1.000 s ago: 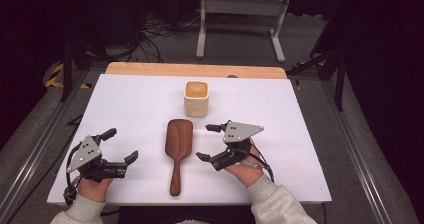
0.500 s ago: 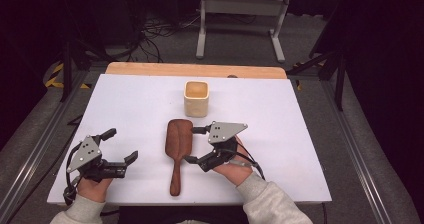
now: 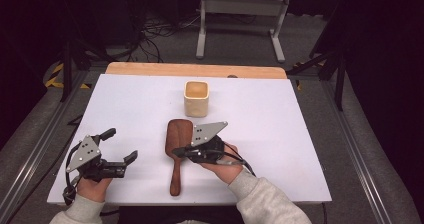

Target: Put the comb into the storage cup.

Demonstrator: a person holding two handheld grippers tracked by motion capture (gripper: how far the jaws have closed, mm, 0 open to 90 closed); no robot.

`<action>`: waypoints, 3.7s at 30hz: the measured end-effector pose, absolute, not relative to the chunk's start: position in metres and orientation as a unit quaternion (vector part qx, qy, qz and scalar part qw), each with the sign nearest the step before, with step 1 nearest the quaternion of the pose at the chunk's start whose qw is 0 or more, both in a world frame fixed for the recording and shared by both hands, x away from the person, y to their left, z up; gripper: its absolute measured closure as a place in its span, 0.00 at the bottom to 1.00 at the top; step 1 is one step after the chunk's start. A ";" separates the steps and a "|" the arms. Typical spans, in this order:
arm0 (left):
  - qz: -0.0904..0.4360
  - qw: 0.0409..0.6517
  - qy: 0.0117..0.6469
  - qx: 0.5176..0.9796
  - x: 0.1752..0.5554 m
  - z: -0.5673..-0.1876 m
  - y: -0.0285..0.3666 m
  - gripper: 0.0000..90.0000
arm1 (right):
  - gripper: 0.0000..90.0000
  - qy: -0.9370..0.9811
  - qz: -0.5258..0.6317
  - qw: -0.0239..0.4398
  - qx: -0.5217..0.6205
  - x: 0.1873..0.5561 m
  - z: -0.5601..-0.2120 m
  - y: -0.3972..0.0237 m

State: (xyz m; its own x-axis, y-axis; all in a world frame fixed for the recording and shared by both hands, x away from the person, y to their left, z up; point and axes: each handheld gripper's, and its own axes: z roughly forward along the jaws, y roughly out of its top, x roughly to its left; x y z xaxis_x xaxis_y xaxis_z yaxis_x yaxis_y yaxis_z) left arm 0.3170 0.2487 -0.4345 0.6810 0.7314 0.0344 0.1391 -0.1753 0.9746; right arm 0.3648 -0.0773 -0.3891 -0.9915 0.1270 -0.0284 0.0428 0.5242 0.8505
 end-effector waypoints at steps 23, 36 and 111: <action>0.260 0.565 0.300 0.724 0.318 -0.435 0.249 0.01 | 1.00 0.949 0.315 0.025 0.008 0.363 -0.417 -0.025; 0.257 0.566 0.301 0.723 0.318 -0.435 0.249 0.01 | 1.00 0.966 0.260 0.013 -0.007 0.362 -0.428 -0.014; 0.268 0.565 0.299 0.720 0.319 -0.436 0.250 0.00 | 0.81 0.972 0.222 0.048 0.066 0.387 -0.414 -0.082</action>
